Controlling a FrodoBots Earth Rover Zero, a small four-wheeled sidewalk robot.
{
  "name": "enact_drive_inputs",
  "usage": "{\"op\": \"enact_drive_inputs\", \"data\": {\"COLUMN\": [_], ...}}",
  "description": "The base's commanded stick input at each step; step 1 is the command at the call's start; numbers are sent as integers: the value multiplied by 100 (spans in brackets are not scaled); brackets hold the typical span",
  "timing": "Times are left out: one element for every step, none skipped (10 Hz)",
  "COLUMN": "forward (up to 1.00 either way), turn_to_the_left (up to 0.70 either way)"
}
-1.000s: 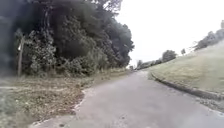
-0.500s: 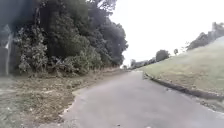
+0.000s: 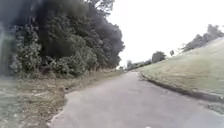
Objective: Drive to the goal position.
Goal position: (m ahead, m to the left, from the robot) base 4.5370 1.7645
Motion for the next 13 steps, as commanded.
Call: {"op": "enact_drive_inputs", "data": {"forward": [45, 45, 45, 45, 45, 45, 45, 45, 45, 45, 45, 45, 45], "turn_to_the_left": [0, 0, 0, 0, 0, 0, 0, 0, 0, 0, 0, 0, 0]}}
